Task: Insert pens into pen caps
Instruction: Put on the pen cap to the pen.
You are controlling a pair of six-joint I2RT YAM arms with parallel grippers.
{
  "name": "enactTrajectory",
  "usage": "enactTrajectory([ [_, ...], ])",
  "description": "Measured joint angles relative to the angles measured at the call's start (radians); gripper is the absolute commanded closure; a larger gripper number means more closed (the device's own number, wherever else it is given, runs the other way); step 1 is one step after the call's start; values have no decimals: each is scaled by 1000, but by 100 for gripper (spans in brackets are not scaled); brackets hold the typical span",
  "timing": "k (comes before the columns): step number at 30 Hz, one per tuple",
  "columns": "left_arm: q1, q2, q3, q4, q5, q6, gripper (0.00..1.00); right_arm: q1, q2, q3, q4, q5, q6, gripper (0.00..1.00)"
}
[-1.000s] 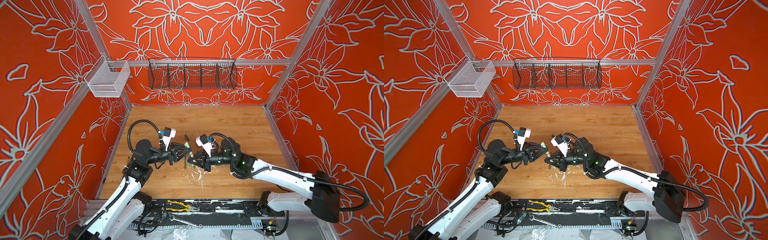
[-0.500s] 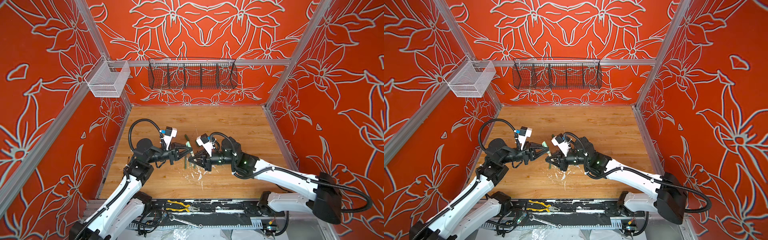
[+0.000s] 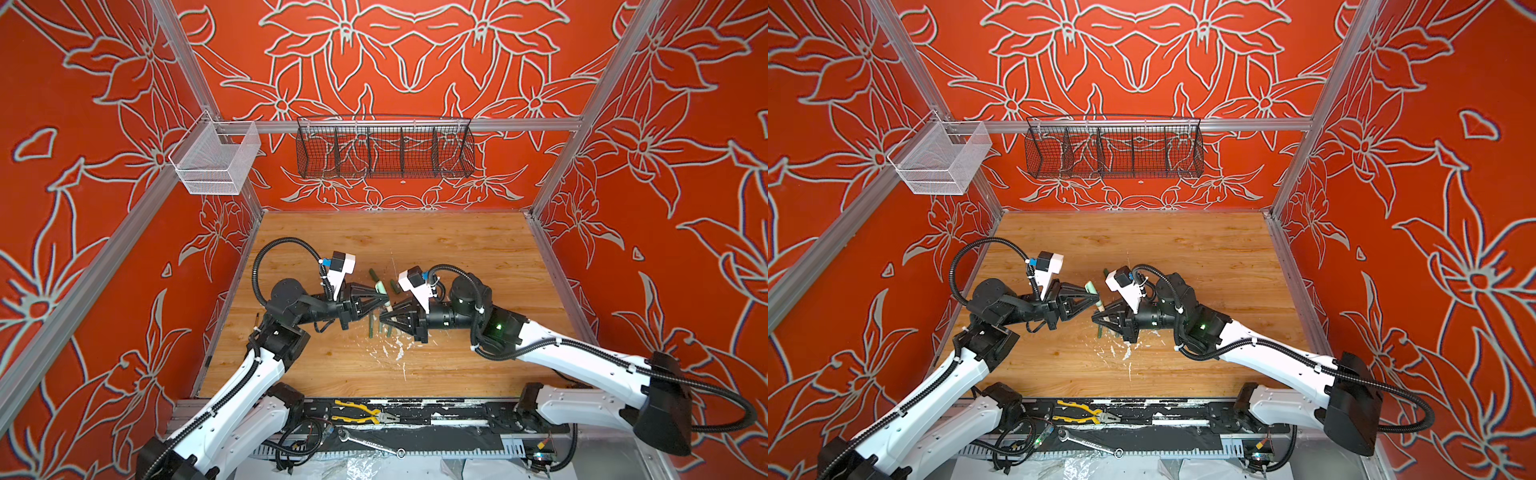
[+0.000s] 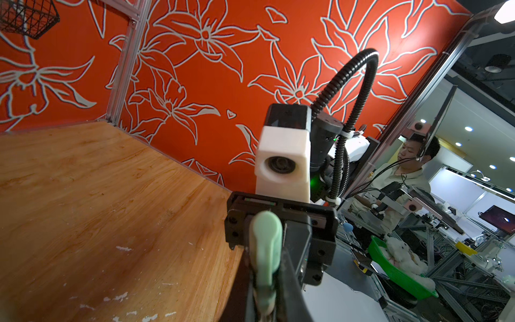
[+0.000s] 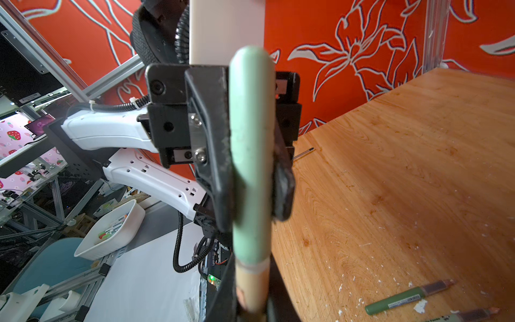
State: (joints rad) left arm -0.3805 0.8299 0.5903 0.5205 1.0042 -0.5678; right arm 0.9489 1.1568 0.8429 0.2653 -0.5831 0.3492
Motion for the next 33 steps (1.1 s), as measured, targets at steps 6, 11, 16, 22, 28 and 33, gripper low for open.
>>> enactTrajectory([
  [6, -4, 10, 0, 68, -3, -16, 100, 0, 1, 26, -6, -1, -17, 100],
  [11, -6, 5, 1, 73, -16, -10, 100, 1, 7, 39, -5, 0, -29, 100],
  [16, -6, 6, 21, 82, -36, -5, 100, 0, 19, 86, -30, -2, -55, 100],
  [22, -9, 3, 29, 82, -39, 13, 100, 0, 19, 93, -29, 2, -88, 100],
  [28, -13, 11, 29, 131, -42, 1, 100, 0, 19, 93, 7, 2, -91, 100],
  [33, -28, 10, 29, 163, -74, 0, 100, -3, 24, 93, 56, -3, -77, 100],
])
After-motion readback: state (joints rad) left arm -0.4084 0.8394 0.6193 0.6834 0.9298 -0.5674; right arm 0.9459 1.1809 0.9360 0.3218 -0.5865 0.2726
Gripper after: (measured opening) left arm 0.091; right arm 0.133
